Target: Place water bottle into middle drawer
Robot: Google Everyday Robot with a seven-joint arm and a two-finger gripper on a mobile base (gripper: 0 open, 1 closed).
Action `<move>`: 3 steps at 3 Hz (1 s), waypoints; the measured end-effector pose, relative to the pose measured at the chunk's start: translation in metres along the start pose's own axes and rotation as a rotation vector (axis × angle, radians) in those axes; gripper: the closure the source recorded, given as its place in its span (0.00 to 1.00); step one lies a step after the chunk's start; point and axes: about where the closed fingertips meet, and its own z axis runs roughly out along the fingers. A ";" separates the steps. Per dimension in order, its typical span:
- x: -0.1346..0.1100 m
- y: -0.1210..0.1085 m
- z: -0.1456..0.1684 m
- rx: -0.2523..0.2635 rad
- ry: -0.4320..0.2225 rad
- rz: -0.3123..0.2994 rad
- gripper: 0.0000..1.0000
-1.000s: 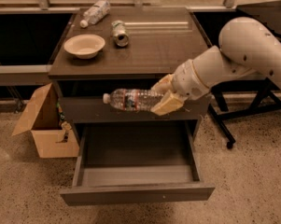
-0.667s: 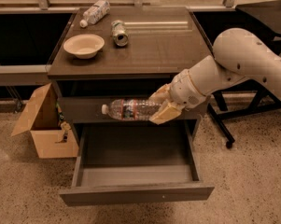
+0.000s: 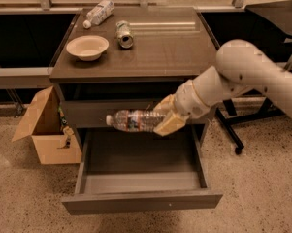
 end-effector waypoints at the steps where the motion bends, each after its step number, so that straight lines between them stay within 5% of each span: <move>1: 0.046 0.010 0.036 -0.027 0.003 0.073 1.00; 3: 0.139 0.029 0.110 -0.021 0.087 0.175 1.00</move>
Offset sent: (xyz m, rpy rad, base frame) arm -0.0322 -0.0283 -0.1927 -0.0654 0.1471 -0.1314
